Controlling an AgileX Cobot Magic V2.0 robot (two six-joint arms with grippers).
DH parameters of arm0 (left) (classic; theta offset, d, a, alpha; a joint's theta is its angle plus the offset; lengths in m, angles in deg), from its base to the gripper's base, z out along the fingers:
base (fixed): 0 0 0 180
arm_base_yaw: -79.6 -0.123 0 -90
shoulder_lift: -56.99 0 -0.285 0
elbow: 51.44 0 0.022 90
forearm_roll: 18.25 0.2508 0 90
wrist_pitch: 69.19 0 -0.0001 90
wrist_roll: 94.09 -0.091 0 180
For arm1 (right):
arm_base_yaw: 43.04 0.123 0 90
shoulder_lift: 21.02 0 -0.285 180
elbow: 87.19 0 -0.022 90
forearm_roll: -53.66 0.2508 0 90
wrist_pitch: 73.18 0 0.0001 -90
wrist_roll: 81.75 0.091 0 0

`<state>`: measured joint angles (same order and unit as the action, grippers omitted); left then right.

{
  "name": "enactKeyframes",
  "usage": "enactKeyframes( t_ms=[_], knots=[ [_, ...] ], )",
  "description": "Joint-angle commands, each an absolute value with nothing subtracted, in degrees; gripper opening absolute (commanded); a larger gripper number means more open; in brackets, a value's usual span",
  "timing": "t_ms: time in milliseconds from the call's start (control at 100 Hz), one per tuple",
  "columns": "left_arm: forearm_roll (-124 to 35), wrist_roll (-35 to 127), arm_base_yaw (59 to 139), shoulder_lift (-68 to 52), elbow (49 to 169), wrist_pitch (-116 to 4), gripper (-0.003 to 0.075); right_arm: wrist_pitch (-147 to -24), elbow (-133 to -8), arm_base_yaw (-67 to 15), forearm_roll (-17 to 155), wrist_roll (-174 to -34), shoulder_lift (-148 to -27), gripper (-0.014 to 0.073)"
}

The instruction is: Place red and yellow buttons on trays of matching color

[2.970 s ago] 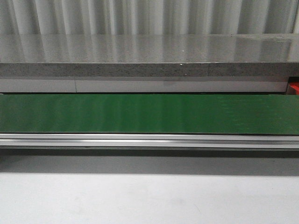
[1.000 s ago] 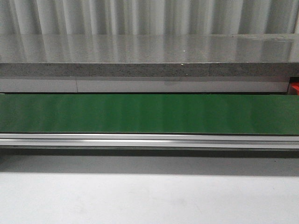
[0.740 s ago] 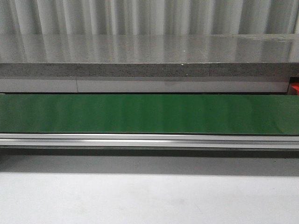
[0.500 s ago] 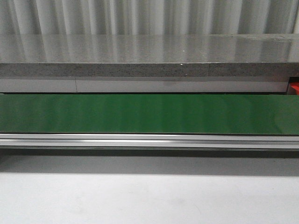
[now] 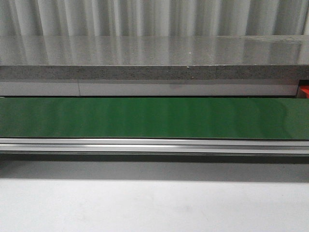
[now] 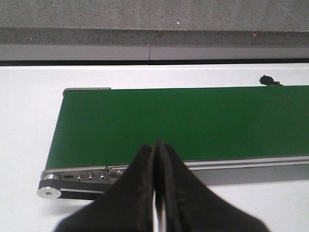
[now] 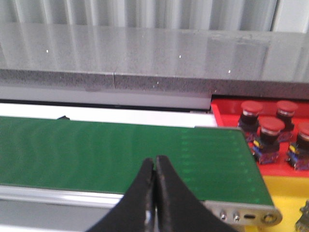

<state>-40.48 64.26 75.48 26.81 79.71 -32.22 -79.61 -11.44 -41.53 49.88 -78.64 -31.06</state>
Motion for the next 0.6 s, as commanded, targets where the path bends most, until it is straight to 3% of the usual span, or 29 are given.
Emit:
enactKeyframes(
  t_ms=[0, 590],
  knots=[
    [-42.0, 64.2, 75.9, 26.6, 81.3, -36.1, -0.002, -70.5, -9.5, -41.5, 49.1, -78.5, -30.8, -0.0068],
    [-42.0, 64.2, 75.9, 26.6, 81.3, -36.1, -0.002, -71.7, -9.5, -41.5, 49.1, -78.5, -27.2, -0.0068]
  ],
)
